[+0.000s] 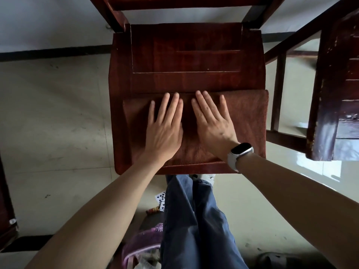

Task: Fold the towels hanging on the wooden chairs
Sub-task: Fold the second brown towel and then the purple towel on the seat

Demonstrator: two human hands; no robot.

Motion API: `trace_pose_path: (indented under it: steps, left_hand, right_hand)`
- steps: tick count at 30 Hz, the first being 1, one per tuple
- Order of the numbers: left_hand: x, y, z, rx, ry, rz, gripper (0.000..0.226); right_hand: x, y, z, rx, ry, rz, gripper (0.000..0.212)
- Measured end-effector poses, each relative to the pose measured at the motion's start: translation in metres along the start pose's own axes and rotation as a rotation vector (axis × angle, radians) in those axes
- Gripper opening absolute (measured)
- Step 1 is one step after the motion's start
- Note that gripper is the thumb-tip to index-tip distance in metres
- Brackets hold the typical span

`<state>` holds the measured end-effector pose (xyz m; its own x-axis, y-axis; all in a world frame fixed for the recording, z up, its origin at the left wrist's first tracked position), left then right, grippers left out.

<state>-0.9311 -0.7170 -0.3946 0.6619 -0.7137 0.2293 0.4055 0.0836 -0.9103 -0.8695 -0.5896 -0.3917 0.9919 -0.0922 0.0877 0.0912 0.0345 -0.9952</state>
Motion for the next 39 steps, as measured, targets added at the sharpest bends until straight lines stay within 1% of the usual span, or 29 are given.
trace_pose_path:
  steps: [6, 10, 14, 17, 20, 22, 23, 26, 28, 30, 34, 36, 39]
  left_hand:
    - [0.001, 0.024, -0.016, -0.057, -0.034, 0.009, 0.057]
    - [0.008, 0.022, -0.035, -0.011, -0.208, 0.045, 0.065]
    - [0.020, 0.015, -0.052, 0.039, -0.351, 0.050, 0.069]
    - [0.023, 0.009, -0.056, 0.059, -0.394, 0.017, 0.072]
    - [0.023, 0.005, -0.049, 0.059, -0.426, -0.002, 0.072]
    - [0.026, 0.001, -0.039, 0.071, -0.416, 0.005, 0.070]
    - [0.028, 0.001, -0.033, 0.074, -0.385, -0.001, 0.069]
    - [0.044, 0.007, -0.009, 0.058, -0.263, -0.070, 0.067]
    - [0.057, 0.014, 0.006, 0.062, -0.235, -0.136, 0.066]
    - [0.066, 0.019, 0.015, 0.069, -0.252, -0.175, 0.066]
    - [0.064, 0.019, 0.017, 0.057, -0.285, -0.191, 0.066]
    - [0.063, 0.018, 0.017, 0.052, -0.282, -0.200, 0.066]
    - [0.063, 0.016, 0.017, 0.056, -0.280, -0.209, 0.066]
  right_hand:
    - [0.000, 0.027, 0.000, -0.026, 0.048, -0.004, 0.052]
    - [0.013, 0.032, 0.022, -0.005, 0.101, -0.042, 0.052]
    - [0.038, 0.032, 0.060, -0.025, 0.239, -0.126, 0.054]
    - [0.056, 0.031, 0.084, -0.143, 0.414, -0.190, 0.057]
    - [0.068, 0.030, 0.099, -0.387, 0.548, -0.233, 0.057]
    - [0.075, 0.026, 0.105, -0.537, 0.716, -0.209, 0.051]
    - [0.077, 0.023, 0.106, -0.572, 0.795, -0.191, 0.046]
    - [0.083, 0.017, 0.105, -0.619, 0.976, -0.157, 0.030]
    - [0.081, 0.015, 0.104, -0.642, 1.083, -0.192, 0.026]
    - [0.077, 0.014, 0.102, -0.625, 1.137, -0.237, 0.025]
    - [0.069, 0.011, 0.097, -0.608, 1.213, -0.307, 0.025]
    - [0.067, 0.011, 0.097, -0.615, 1.226, -0.365, 0.026]
    - [0.063, 0.006, 0.099, -0.659, 1.201, -0.433, 0.020]
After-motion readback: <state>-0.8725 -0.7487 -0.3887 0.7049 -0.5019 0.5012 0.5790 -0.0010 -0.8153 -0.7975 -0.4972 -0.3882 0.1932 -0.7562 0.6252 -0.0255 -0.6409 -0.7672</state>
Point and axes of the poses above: each hand's wrist, its own x-axis away from the middle knuckle, its own y-axis out of the palm, z = x × y, the point moved 2 cm from there along -x, towards the middle knuckle, and after that the axes turned 10 degrees about x, right-handed, at the moved point
